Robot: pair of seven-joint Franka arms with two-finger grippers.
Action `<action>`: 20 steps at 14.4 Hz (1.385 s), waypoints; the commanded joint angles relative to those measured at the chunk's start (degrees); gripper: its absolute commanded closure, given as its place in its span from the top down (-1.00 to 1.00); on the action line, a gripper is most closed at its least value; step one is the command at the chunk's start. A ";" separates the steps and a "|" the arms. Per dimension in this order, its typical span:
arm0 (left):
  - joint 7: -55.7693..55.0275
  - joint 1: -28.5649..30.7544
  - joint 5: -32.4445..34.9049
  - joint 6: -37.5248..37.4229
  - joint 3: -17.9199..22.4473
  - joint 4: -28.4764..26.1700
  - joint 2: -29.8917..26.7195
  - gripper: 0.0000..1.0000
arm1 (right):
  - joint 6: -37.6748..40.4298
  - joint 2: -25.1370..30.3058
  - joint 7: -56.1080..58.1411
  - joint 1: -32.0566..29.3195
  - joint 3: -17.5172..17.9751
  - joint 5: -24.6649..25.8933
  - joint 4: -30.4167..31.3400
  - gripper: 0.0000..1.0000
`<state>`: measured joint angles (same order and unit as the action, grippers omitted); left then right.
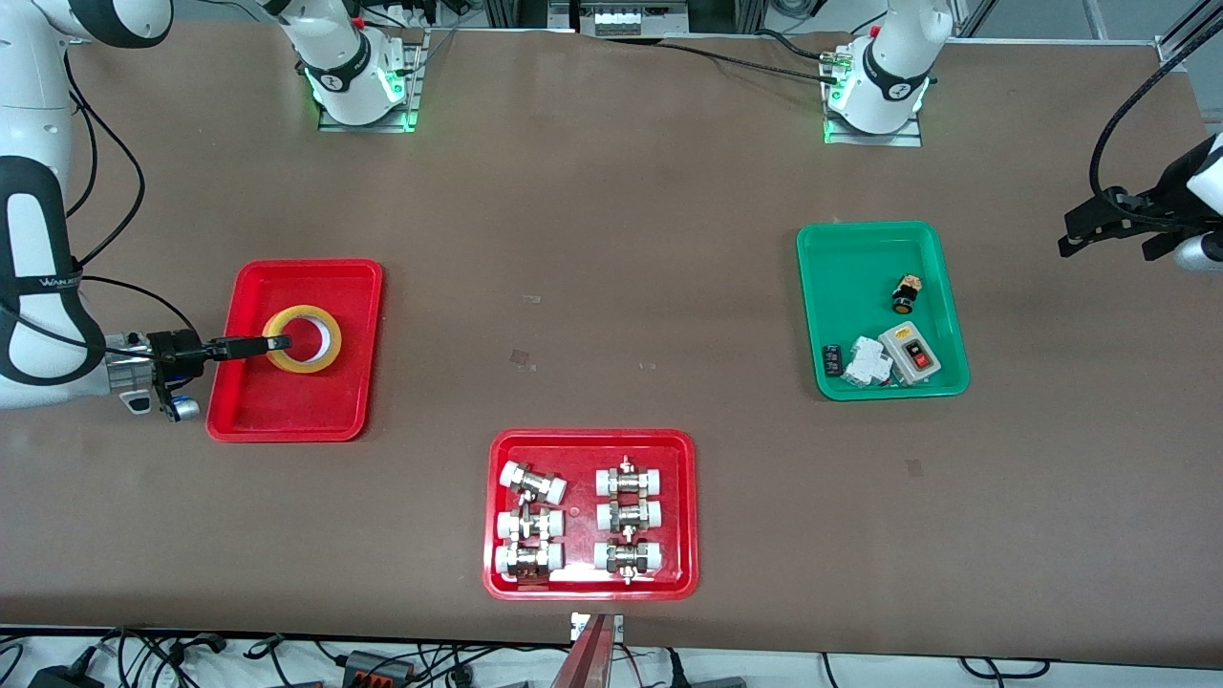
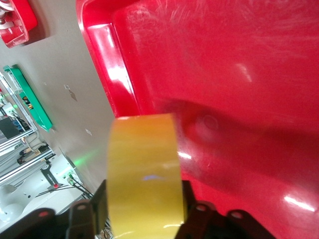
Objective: Left arm passes tape to right arm into tray
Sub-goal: 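Carry the tape with the right gripper over the empty red tray, then lower the tape into the red tray and open the right gripper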
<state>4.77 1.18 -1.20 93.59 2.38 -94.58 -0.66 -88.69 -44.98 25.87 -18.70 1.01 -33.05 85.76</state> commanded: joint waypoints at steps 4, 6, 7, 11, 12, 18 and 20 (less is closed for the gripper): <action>-0.55 -0.74 1.20 0.71 0.00 1.76 0.13 1.00 | 0.44 -1.42 1.90 -1.16 1.36 -3.15 0.28 1.00; -0.55 -0.83 1.29 0.19 -0.09 2.12 0.31 1.00 | 0.09 -1.78 3.92 -0.99 1.36 -2.98 0.19 1.00; -0.38 -0.83 1.29 -0.42 -0.09 3.08 0.48 1.00 | -1.21 -1.69 4.97 -0.64 1.28 -2.11 0.11 1.00; 1.56 -1.44 1.38 -5.78 -0.09 10.45 4.69 1.00 | -8.68 -0.20 5.68 2.70 1.28 9.12 0.19 1.00; 1.65 -1.45 1.38 -5.97 -0.09 10.73 4.88 1.00 | -10.26 0.24 5.68 2.88 1.28 12.37 0.19 1.00; 1.82 -1.45 1.29 -7.29 -0.27 10.56 4.79 1.00 | -10.81 10.32 -7.28 7.52 1.10 27.92 -0.51 1.00; 2.00 -1.45 1.20 -7.20 -0.18 10.82 4.79 1.00 | -10.54 15.95 -16.95 10.86 1.10 32.42 -0.51 1.00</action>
<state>5.56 -0.10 -1.20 87.72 2.20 -85.88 3.37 -99.73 -36.34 17.57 -11.64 2.36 -5.02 83.23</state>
